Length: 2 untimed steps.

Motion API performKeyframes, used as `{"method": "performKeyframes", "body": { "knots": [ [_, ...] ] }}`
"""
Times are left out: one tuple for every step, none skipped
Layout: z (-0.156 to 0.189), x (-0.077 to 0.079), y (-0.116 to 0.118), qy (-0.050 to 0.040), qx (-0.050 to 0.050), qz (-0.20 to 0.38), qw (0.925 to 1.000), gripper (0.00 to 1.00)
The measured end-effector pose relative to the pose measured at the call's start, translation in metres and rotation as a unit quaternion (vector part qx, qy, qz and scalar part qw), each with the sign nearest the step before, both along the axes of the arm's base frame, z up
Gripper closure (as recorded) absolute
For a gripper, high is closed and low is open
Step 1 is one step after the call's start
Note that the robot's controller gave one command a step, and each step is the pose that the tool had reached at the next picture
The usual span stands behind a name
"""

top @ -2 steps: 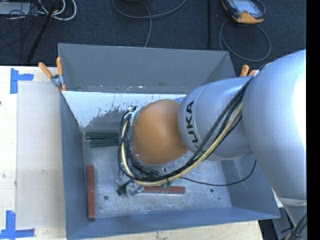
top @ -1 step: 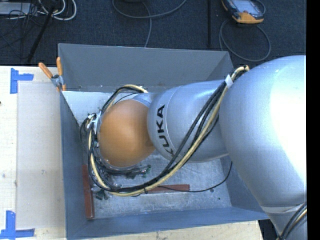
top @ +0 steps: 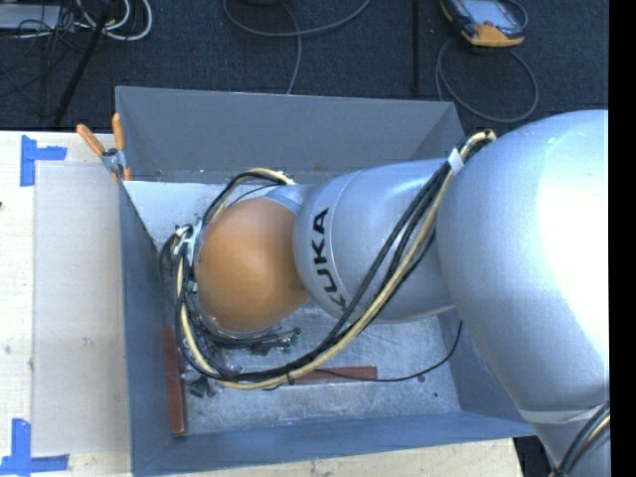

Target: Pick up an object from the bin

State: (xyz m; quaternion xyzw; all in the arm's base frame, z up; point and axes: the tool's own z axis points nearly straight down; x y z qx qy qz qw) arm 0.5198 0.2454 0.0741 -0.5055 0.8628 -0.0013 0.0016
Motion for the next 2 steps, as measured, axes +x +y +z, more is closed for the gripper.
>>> {"method": "performKeyframes", "body": {
  "knots": [
    [0.002, -0.001, 0.0, 0.0008, 0.001, 0.0, 1.0, 1.0],
    [0.014, -0.002, 0.0, 0.0032, 0.0, 0.0, 1.0, 1.0]
  ]
}}
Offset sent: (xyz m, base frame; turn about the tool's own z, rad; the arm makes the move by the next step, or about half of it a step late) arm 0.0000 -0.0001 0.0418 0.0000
